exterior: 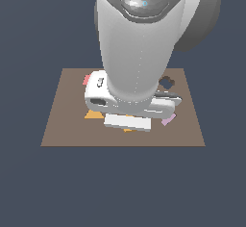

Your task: Insert a designated object into the corresponding slot on a board.

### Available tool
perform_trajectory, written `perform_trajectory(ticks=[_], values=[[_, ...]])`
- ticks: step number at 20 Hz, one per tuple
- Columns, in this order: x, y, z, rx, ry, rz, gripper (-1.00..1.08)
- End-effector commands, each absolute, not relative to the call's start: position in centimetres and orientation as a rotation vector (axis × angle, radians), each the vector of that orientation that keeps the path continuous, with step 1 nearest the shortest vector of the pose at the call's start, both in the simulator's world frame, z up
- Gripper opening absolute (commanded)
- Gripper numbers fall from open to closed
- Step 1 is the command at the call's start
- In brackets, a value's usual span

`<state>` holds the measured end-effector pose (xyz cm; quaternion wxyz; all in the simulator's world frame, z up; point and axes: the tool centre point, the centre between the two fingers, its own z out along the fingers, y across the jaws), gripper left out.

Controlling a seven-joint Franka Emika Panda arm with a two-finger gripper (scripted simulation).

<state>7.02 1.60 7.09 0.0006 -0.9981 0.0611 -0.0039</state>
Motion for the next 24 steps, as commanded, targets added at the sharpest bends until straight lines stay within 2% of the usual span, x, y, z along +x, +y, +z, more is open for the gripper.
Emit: perform_trajectory(ticks=[1,21,22,24], values=[[7.6,1.6,6.2,-3.134,0.213,-0.009,1.00],[8.3,1.6,3.0,-3.132,0.242,0.000,1.00],[8.3,1.6,3.0,-3.132,0.242,0.000,-1.00],[8.3,1.6,3.0,-3.132,0.242,0.000,-1.00]])
